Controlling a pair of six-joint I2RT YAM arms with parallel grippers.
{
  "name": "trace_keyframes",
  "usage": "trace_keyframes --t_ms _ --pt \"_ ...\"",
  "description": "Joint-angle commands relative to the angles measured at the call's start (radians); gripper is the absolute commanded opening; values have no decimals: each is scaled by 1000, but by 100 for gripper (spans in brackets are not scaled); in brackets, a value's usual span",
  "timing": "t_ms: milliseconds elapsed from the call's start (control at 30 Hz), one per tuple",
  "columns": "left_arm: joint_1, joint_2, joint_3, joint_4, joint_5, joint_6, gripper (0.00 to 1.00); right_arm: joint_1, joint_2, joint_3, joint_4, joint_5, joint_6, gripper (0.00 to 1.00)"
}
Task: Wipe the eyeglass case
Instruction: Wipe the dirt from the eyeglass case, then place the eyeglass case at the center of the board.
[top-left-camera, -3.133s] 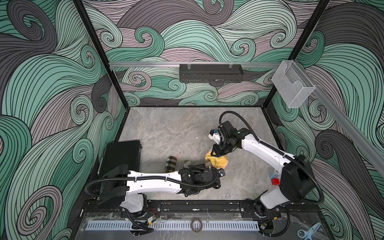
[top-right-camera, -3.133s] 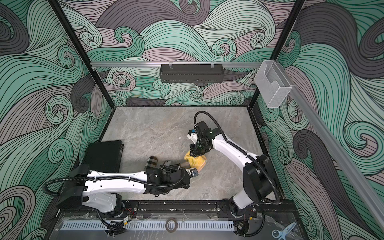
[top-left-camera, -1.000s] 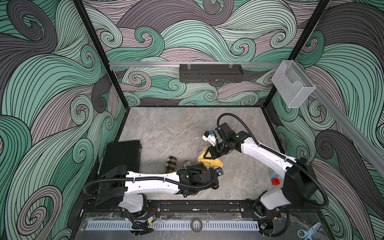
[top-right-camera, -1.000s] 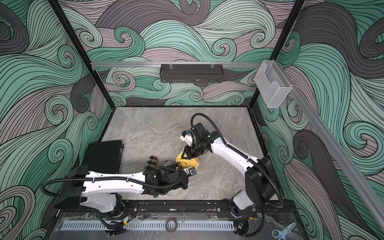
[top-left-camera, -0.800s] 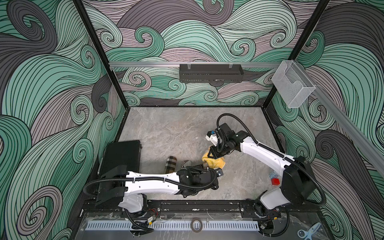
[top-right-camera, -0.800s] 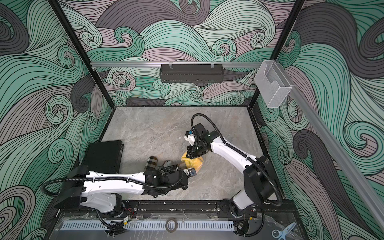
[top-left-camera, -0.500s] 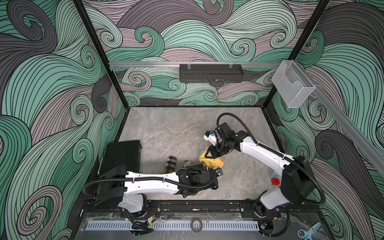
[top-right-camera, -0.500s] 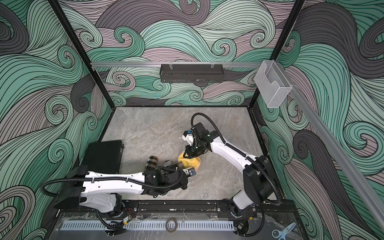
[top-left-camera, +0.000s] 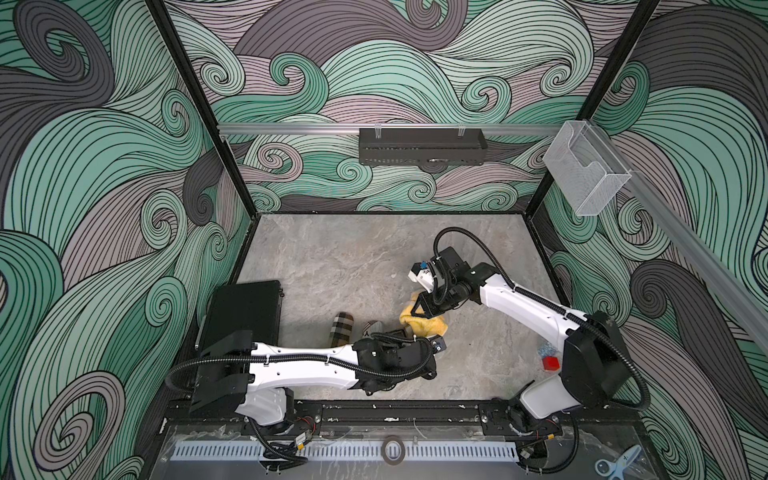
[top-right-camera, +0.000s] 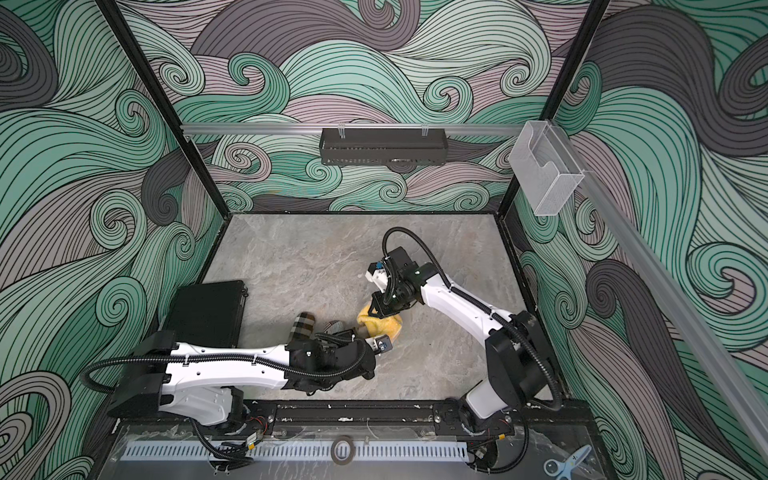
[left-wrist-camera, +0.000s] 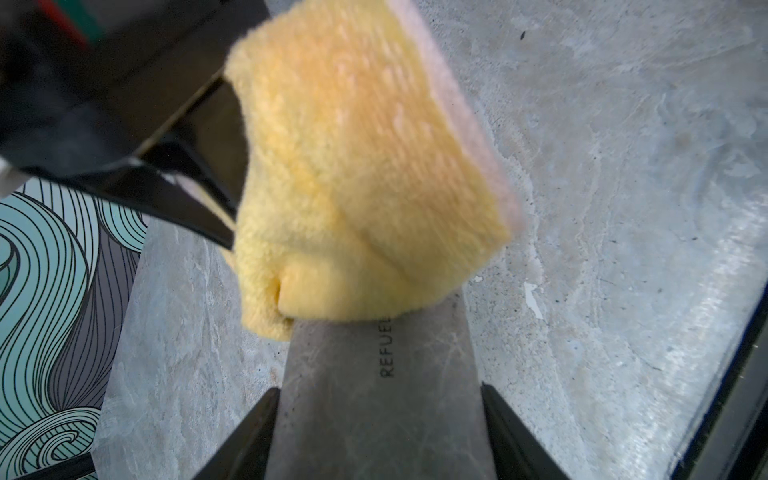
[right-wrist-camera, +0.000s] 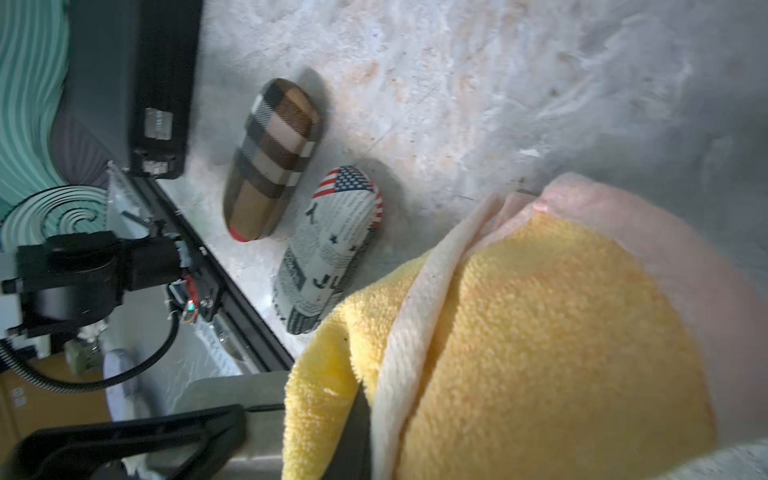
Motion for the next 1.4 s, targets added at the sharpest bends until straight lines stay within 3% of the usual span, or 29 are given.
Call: trace_keyframes --t_ms 0,300,600,867,1367 --pt "0 -46 4 59 -116 -61 51 -44 -16 -64 -104 178 29 0" --pt "15 -60 -7 79 -139 -134 52 -138 -308 -174 -60 327 162 0" --pt "146 82 136 45 -145 -388 51 -140 -699 -331 -11 361 243 0" --pt "307 230 268 17 -115 -676 49 -142 -760 -411 35 356 273 0" --pt "440 391 272 137 81 -854 50 -143 -726 -410 42 373 258 0"
